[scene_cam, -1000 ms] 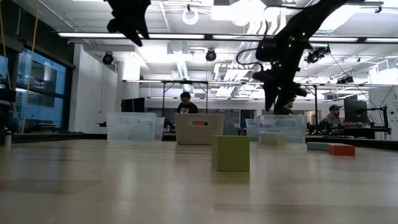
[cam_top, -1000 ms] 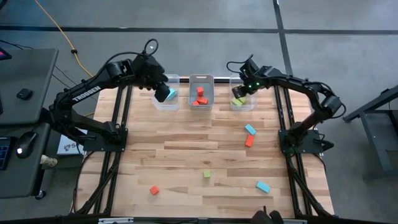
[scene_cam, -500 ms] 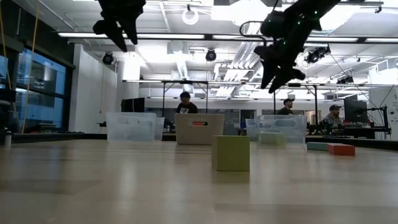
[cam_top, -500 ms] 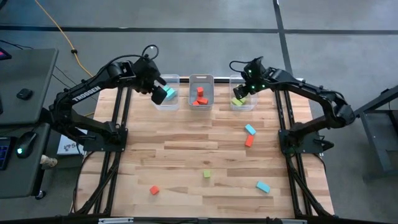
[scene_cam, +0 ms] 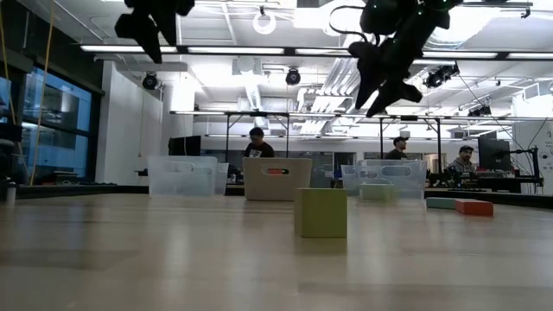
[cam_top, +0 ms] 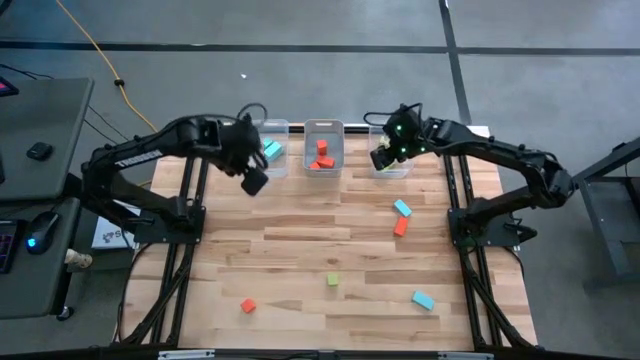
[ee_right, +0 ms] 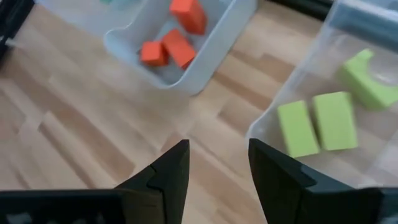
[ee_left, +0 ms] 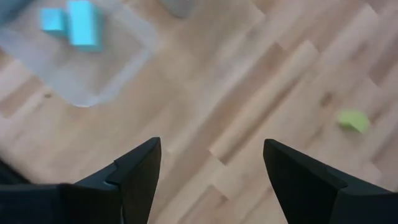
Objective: Sort & place blocks by color
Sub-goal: Put the orange cube block into the gray bin
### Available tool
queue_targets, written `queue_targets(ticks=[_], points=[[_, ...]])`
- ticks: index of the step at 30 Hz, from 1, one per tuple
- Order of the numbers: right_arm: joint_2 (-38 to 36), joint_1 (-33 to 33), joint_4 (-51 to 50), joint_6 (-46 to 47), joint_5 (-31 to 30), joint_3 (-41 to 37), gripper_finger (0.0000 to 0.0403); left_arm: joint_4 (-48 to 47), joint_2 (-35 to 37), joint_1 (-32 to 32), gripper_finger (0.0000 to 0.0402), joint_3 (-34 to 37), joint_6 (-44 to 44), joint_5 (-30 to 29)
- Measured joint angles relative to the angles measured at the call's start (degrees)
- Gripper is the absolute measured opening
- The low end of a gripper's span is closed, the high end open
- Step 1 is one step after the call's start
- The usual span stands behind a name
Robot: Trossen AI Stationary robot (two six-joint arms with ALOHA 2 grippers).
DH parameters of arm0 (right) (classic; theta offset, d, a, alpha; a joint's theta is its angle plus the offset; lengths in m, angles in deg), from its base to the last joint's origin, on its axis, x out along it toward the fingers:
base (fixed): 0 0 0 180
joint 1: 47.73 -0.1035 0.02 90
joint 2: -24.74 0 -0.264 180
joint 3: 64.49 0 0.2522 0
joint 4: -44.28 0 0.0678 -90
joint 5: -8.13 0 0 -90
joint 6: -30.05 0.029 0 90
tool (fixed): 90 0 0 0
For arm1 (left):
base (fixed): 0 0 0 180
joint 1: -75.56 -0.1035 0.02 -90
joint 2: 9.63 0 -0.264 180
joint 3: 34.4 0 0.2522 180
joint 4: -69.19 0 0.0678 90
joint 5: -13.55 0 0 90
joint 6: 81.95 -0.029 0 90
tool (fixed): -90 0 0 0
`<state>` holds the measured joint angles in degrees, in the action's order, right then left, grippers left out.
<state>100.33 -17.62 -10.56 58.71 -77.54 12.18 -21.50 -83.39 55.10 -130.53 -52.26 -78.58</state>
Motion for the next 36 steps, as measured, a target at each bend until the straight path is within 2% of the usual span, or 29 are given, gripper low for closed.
queue_targets(ticks=[7, 13, 21, 27, 36], points=[[0.0, -4.9, 0.0, 2.3, 0.0, 0.0, 0.0154, 0.0, 0.0, 13.7, 0.0262, 0.0, 7.6, -0.4], [0.0, -8.5, -0.1, 3.1, 0.0, 0.0, 0.0154, 0.1, -0.9, 25.4, 0.0262, 0.1, 16.3, -4.7], [0.0, -11.3, 0.0, 3.9, 0.0, 0.0, 0.0154, 0.2, -6.1, 38.3, 0.0262, 0.1, 26.5, -7.0], [0.0, -11.8, 0.0, 3.8, -0.1, 0.0, 0.0154, 0.8, -11.6, 44.5, 0.0262, 0.1, 32.5, -6.8], [0.0, -11.8, 0.0, 1.0, 0.1, 0.0, 0.0154, 1.5, -17.4, 49.1, 0.0261, 0.1, 43.2, -4.8]])
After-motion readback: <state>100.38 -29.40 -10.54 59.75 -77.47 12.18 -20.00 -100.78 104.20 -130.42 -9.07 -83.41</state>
